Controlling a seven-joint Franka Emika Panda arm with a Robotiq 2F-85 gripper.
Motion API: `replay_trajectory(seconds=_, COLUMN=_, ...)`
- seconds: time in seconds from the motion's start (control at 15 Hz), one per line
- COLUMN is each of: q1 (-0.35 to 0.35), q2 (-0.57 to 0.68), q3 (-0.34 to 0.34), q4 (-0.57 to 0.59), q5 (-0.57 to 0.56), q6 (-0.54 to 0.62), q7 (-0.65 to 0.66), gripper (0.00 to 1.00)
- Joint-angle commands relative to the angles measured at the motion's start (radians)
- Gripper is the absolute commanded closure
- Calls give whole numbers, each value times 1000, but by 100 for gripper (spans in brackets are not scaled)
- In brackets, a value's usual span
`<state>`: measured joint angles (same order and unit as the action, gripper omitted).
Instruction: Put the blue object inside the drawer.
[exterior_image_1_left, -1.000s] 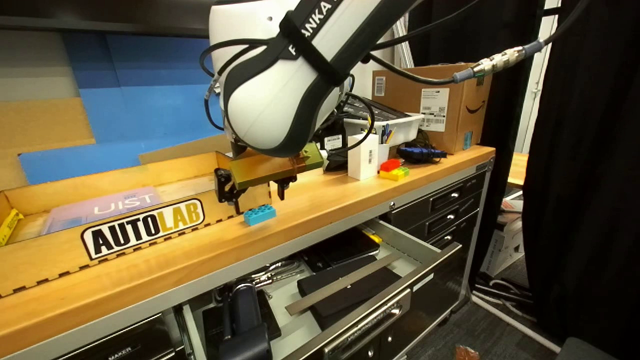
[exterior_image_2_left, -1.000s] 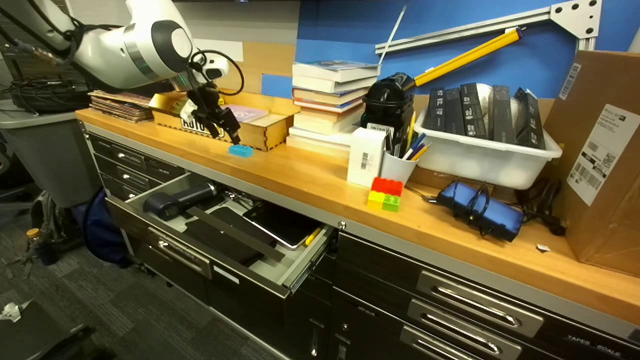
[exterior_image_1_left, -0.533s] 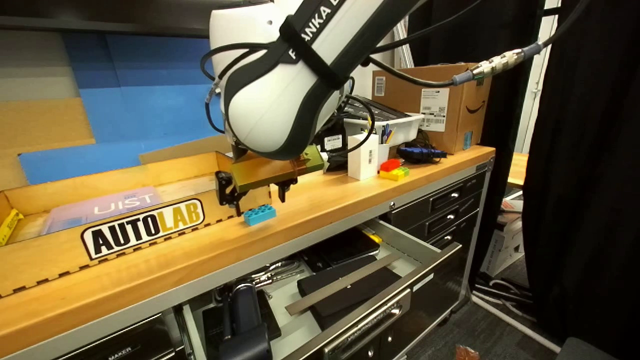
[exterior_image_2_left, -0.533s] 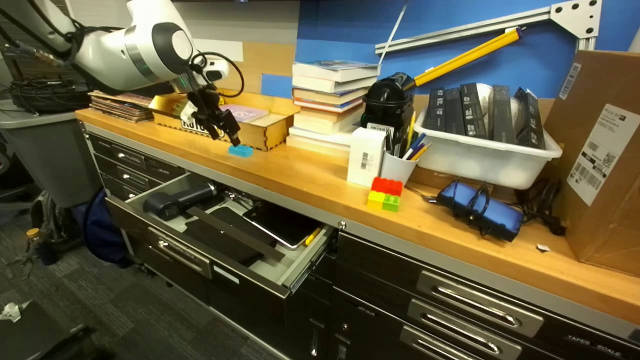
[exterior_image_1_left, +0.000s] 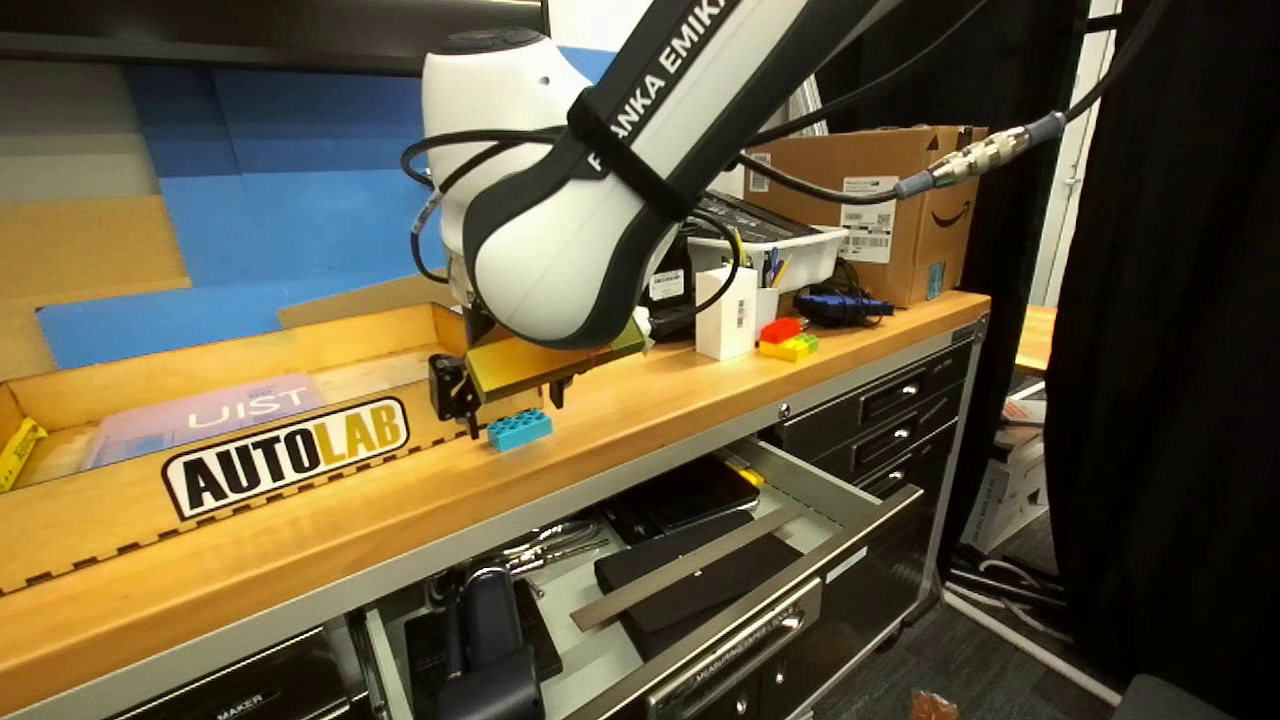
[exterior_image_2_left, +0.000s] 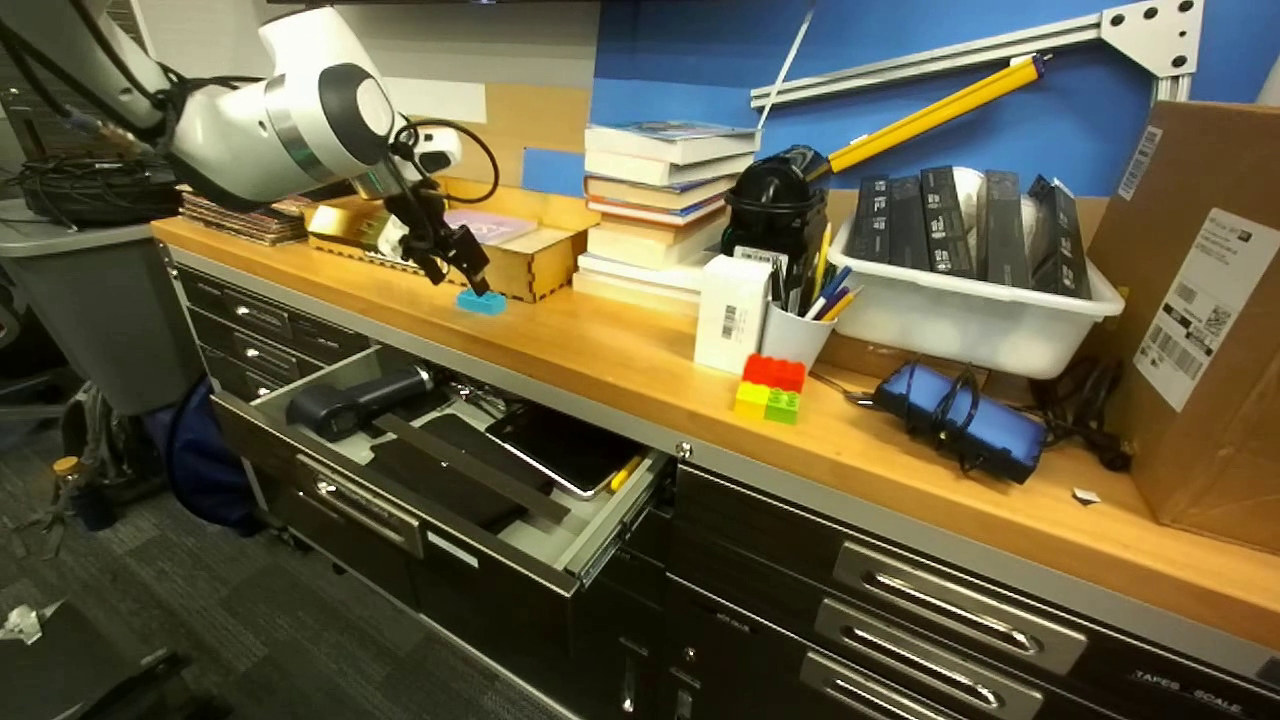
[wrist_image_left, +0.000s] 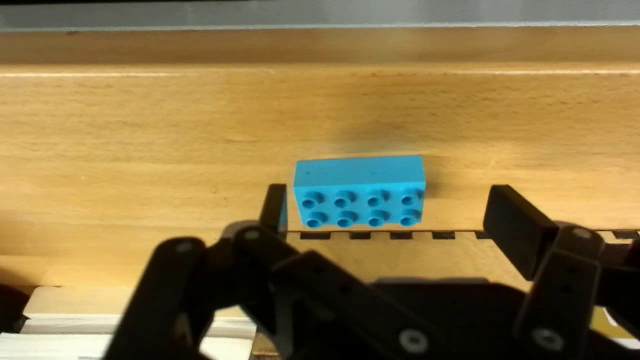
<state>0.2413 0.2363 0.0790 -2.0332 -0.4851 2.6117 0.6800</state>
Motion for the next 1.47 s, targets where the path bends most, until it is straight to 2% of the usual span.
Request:
replay_trajectory(seconds=0.0, q1=33, q2=41, q3=-37, q4=40, q5=-54, q6=49, q7=6, gripper=0)
replay_trajectory(seconds=0.4, q1=65, q2=77, q3=-80, q4=52, q5=-121, q6=117, q7=3, gripper=0)
replay_trajectory(seconds=0.53, q1=58, q2=87, q3=-79, q4=61, q5=-172, q6=125, q7=19, gripper=0)
replay_trajectory(seconds=0.73, q1=52, q2=94, q3=-78, q4=73, q5=-193, q6=123, q7=12, gripper=0)
replay_trajectory(seconds=1.2, q1=32, q2=113, q3=-60, q4=74, q5=-147, q6=109, q7=-15, gripper=0)
replay_trajectory(seconds=1.27, q1=34, q2=113, q3=-63, q4=72, q5=-154, q6=103, q7=-11, gripper=2)
replay_trajectory(seconds=1.33, q1=34, q2=110, q3=-62, q4=70, q5=-154, q6=102, q7=-14, gripper=26)
replay_trajectory(seconds=1.4, q1=34, q2=107, q3=-61, q4=70, q5=-151, q6=97, q7=-12, gripper=27)
